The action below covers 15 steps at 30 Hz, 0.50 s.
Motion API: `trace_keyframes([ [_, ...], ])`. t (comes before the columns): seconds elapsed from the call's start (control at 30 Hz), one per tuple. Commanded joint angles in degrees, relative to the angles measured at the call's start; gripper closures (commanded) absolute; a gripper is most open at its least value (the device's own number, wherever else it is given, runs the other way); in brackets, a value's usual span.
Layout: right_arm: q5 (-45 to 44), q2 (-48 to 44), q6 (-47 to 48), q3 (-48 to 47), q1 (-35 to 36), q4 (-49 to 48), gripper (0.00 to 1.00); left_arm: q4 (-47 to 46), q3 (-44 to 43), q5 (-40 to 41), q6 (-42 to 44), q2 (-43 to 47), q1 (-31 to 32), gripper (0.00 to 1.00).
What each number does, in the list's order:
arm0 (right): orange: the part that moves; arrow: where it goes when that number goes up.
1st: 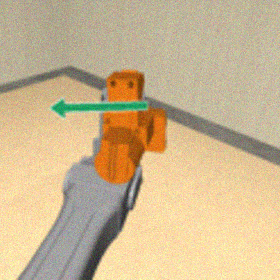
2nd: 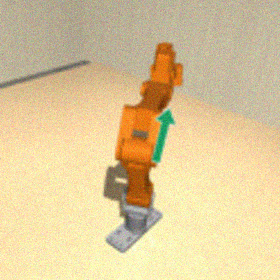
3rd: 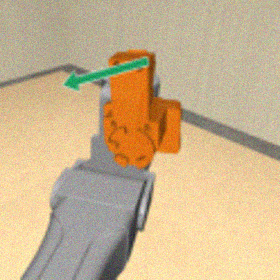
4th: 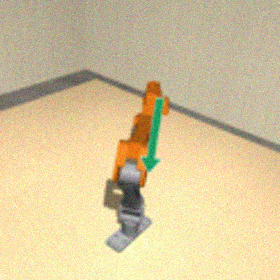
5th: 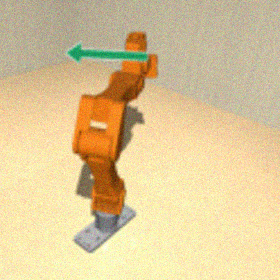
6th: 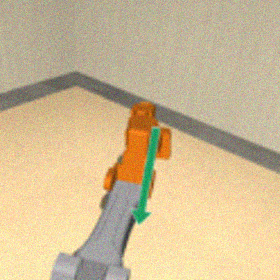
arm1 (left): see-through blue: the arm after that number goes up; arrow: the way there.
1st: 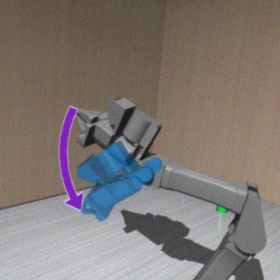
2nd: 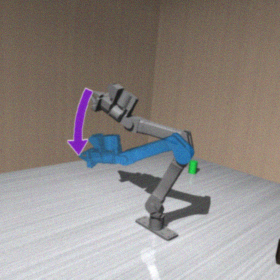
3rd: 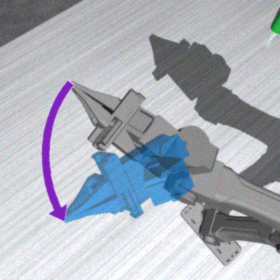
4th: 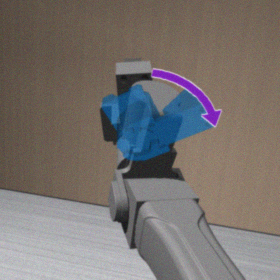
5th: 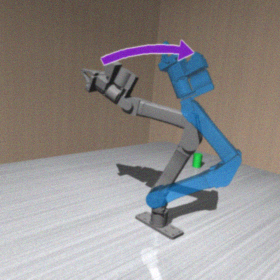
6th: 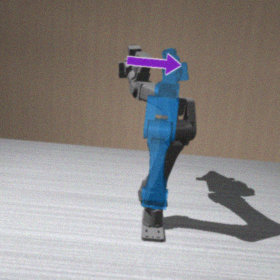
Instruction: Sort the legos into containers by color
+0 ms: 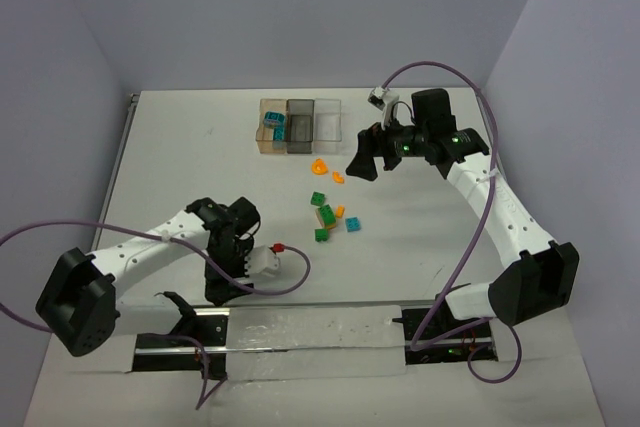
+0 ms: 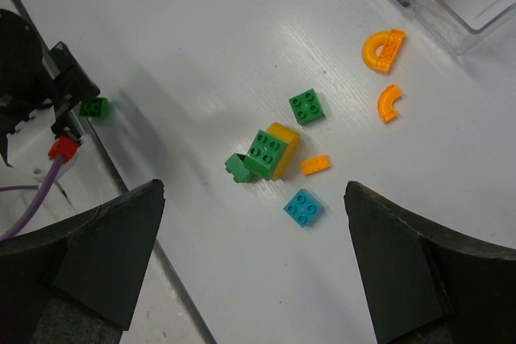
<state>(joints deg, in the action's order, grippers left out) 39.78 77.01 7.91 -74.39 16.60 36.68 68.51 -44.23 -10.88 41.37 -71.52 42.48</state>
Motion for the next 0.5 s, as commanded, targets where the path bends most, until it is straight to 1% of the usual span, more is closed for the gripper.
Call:
trace_keyframes([
  [0.0,-0.5,-1.5,1.2,1.0,-0.2,-0.2,0.00,-7.1,1.1,3.0,-2.7,1.5,3.7,0.06],
  [0.07,-0.4,-1.3,1.3,0.8,-0.2,0.1,0.00,-8.8,2.2,7.3,-2.4,0.0,5.4,0.06],
  [0.17,-0.6,-1.4,1.6,0.3,-0.2,0.3,0.00,-8.3,1.4,6.2,-2.4,-2.1,6.4,0.06],
  [0.47,-0.6,-1.4,2.1,0.1,-0.2,1.0,0.00,-8.2,0.8,7.3,-2.4,-5.3,9.3,0.04],
])
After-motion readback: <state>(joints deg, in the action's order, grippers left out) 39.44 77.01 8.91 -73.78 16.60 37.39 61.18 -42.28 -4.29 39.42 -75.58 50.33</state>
